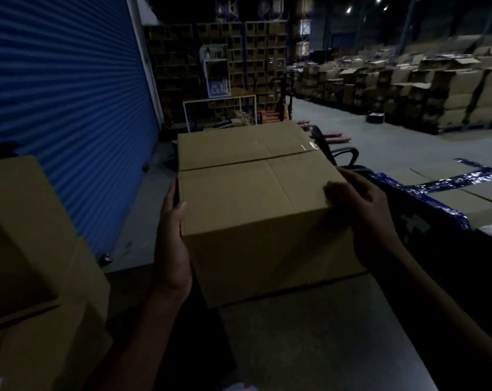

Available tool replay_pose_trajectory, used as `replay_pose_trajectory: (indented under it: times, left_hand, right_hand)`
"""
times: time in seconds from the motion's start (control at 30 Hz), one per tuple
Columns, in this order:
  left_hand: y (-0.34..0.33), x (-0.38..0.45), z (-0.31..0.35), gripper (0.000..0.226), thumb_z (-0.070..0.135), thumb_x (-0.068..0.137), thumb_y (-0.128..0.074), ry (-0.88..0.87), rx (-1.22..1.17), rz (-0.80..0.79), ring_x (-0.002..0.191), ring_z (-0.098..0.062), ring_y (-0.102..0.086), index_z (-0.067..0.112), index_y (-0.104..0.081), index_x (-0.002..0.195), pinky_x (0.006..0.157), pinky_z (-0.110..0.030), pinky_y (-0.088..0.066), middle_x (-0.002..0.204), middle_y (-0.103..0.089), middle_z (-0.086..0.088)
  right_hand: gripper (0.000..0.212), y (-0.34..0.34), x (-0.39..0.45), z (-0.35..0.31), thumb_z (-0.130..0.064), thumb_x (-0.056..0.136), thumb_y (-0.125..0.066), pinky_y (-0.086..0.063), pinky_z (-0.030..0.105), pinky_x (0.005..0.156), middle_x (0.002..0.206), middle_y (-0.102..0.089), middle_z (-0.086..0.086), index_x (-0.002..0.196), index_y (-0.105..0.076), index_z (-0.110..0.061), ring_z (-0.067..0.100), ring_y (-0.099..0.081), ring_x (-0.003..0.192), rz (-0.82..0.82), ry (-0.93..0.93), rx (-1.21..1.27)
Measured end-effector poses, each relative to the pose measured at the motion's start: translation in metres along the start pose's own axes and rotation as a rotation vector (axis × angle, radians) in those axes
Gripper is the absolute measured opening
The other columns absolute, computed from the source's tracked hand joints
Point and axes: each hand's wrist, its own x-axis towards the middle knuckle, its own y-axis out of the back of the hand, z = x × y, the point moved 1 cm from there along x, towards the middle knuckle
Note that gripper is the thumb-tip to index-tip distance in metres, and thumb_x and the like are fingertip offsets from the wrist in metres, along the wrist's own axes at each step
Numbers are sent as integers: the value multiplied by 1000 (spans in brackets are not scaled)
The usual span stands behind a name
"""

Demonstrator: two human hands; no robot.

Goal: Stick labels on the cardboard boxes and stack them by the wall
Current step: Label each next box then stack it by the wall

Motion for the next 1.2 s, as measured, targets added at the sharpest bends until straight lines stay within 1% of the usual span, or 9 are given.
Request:
replay_pose_trajectory:
  times: [0.13, 0.23, 0.5, 0.63, 0.83, 0.9, 1.03, 1.1, 1.2]
  left_hand:
    - [-28, 50, -15, 44, 28, 107, -26, 11, -25, 1, 109, -8, -64, 19, -47, 145, 91, -33, -54, 117, -70, 13]
    - [-50, 91, -24, 44, 32, 106, -29, 35, 21, 29, 110, -9, -64, 17, -52, 141, 88, -29, -53, 115, -71, 10]
    - [-98, 155, -53, 32, 14, 107, -25, 53, 105, 107, 66, 18, -61, 19, -54, 121, 56, -4, -44, 69, -67, 30]
    - [-110, 166, -67, 32, 12, 107, -24, 82, 141, 123, 64, 20, -59, 17, -53, 119, 57, -5, -44, 74, -66, 26]
    - [-111, 173, -83, 36, 12, 107, -26, 122, 196, 163, 55, 22, -54, 30, -53, 91, 47, 0, -38, 76, -61, 21]
    - [-107, 174, -86, 34, 17, 107, -27, 151, 158, 177, 53, 18, -56, 29, -55, 91, 47, -4, -41, 79, -60, 14]
    - [-98, 179, -89, 36, 30, 108, -26, 168, 149, 145, 61, 10, -63, 29, -60, 94, 59, -16, -51, 66, -70, 22]
    - [-91, 183, -94, 37, 36, 107, -29, 175, 129, 142, 72, 3, -68, 28, -65, 102, 64, -19, -54, 76, -74, 18]
    - [-81, 185, -102, 44, 43, 106, -32, 169, 160, 207, 108, -9, -63, 20, -59, 132, 87, -27, -51, 115, -69, 7]
  right_hand:
    - [36, -2, 55, 8, -28, 93, -55, -45, 19, 74, 108, -63, -5, 129, -53, -25, 2, -62, 95, -13, -20, 51]
    - [31, 2, 97, 19, -27, 94, -52, -43, 28, 80, 108, -60, -2, 124, -54, -29, 13, -57, 103, -49, -47, 98]
    - [29, 4, 184, 54, -28, 92, -53, -46, 39, 86, 105, -61, 3, 119, -60, -22, 24, -56, 104, -116, -90, 81]
    - [13, 6, 204, 64, -26, 94, -52, -46, 37, 83, 99, -60, 2, 100, -62, -29, 22, -56, 99, -132, -100, 98]
    - [15, 6, 215, 84, -27, 95, -51, -42, 31, 76, 94, -57, 0, 98, -63, -19, 19, -52, 92, -181, -132, 97]
    - [17, 4, 217, 86, -27, 95, -50, -42, 31, 77, 97, -56, 1, 102, -63, -17, 18, -52, 94, -204, -119, 102]
    - [24, 1, 218, 86, -30, 93, -53, -43, 34, 81, 105, -58, 4, 110, -63, -15, 23, -54, 101, -187, -114, 96]
    - [27, 1, 217, 89, -31, 93, -55, -45, 32, 80, 107, -59, 4, 113, -62, -14, 23, -55, 103, -164, -112, 105]
    - [46, 3, 212, 96, -36, 89, -61, -49, 33, 85, 118, -60, 3, 129, -54, -14, 18, -57, 108, -106, -124, 138]
